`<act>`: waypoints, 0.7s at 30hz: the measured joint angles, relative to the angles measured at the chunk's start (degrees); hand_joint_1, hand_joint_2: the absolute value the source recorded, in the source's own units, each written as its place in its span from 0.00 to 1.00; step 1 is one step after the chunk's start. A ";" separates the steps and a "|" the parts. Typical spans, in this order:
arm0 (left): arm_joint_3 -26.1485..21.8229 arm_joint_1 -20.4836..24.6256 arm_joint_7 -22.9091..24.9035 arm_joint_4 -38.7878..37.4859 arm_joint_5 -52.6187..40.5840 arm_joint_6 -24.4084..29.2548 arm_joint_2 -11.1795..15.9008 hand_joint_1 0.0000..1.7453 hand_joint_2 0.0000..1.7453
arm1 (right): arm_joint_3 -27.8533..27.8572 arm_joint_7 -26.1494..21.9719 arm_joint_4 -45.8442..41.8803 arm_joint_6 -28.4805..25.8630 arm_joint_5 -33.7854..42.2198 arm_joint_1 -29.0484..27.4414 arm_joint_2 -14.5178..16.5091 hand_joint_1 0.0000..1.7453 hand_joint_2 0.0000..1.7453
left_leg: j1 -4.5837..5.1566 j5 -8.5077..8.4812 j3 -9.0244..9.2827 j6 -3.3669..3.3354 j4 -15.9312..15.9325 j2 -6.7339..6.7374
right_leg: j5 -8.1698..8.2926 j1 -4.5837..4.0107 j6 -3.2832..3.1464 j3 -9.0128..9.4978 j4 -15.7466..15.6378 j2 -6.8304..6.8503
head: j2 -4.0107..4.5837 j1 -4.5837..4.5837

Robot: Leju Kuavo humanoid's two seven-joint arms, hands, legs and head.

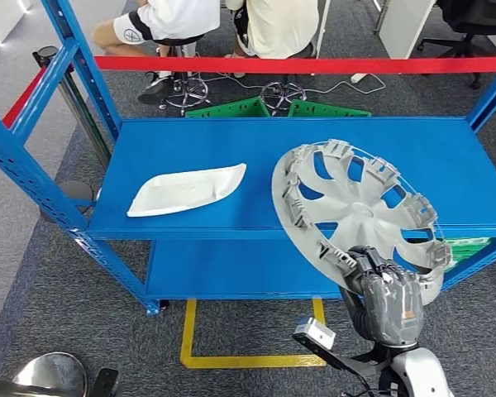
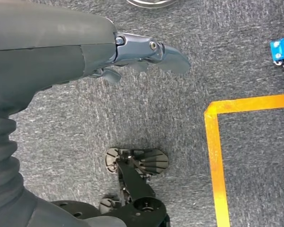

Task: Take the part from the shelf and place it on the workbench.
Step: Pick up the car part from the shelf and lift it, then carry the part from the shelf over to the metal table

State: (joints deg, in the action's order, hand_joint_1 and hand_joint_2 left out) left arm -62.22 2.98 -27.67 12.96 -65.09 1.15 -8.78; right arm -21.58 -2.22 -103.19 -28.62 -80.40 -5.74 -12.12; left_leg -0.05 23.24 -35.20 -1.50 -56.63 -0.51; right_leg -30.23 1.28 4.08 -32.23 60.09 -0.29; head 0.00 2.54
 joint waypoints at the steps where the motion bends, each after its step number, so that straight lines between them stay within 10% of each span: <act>1: -0.01 0.02 0.05 0.00 -0.16 0.03 -0.02 0.00 1.00 | -0.24 -0.20 -0.39 -0.12 0.19 -0.27 -0.19 1.00 1.00 | -0.09 -0.09 0.03 -0.10 0.13 0.07 | -2.11 -0.02 0.04 -1.40 3.33 0.00 | 0.00 -0.13; 3: -0.01 0.02 0.22 0.00 -0.50 0.11 -0.04 0.00 1.00 | -0.71 -0.64 -0.90 -0.25 0.84 -0.65 -0.50 1.00 1.00 | -0.08 -0.15 -0.02 -0.13 0.14 0.15 | -5.81 -0.05 0.17 -4.52 11.25 0.01 | 0.00 -0.35; 5: -0.01 0.01 0.39 0.00 -0.76 0.18 -0.07 0.00 1.00 | -1.09 -0.96 -1.14 -0.25 1.56 -1.01 -0.79 1.00 1.00 | -0.14 -0.28 -0.07 0.00 0.11 0.15 | -5.75 -0.01 0.24 -5.07 13.59 0.02 | 0.00 -0.38; 9: -0.01 0.03 0.58 0.00 -1.18 0.21 -0.11 0.00 1.00 | -1.81 -1.55 -1.80 -0.21 2.26 -1.32 -1.37 1.00 1.00 | -0.35 -0.71 -0.36 1.08 -0.28 -0.03 | 0.14 0.07 0.32 2.62 0.06 0.10 | 0.00 -0.44; 13: -0.01 -0.06 0.59 0.00 -2.09 0.27 -0.07 0.00 1.00 | -2.20 -1.83 -2.42 -0.33 2.27 -1.35 -1.71 1.00 1.00 | -0.38 -1.69 -0.80 2.64 -0.47 -0.13 | 1.13 -0.14 -1.06 2.62 -1.47 -0.31 | 0.00 -0.28; 15: -0.01 -0.05 0.59 0.00 -2.21 0.36 -0.07 0.00 1.00 | -2.36 -1.86 -2.66 -0.37 2.20 -1.35 -1.80 1.00 1.00 | -0.52 0.67 -1.73 3.27 -2.27 -0.05 | 1.94 -0.11 -2.22 1.69 -1.40 -0.40 | 0.00 -0.11; 19: -0.01 0.05 0.59 -0.02 -2.58 0.50 -0.25 0.00 1.00 | -2.78 -2.24 -3.00 -0.75 1.07 -1.34 -1.93 1.00 1.00 | -0.54 9.86 -5.71 3.72 -15.62 0.02 | 4.00 -0.37 -3.40 -1.11 -1.38 -0.76 | 0.00 0.40; 21: 0.04 0.08 0.59 -0.02 -2.75 0.64 -0.31 0.00 1.00 | -3.15 -2.46 -3.07 -1.22 -0.05 -1.37 -2.04 1.00 1.00 | -0.47 9.13 -4.47 3.36 -16.66 -0.02 | 5.01 -0.59 -3.39 -2.46 -1.35 -1.34 | 0.00 0.43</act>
State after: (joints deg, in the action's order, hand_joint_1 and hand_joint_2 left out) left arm -62.18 3.06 -27.08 12.94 -67.83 1.79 -9.09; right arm -24.73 -4.68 -106.25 -29.84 -80.45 -7.11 -14.16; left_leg -0.52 32.37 -39.67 1.86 -73.29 -0.52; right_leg -25.22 0.69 0.70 -34.69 58.74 -1.62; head 0.00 2.97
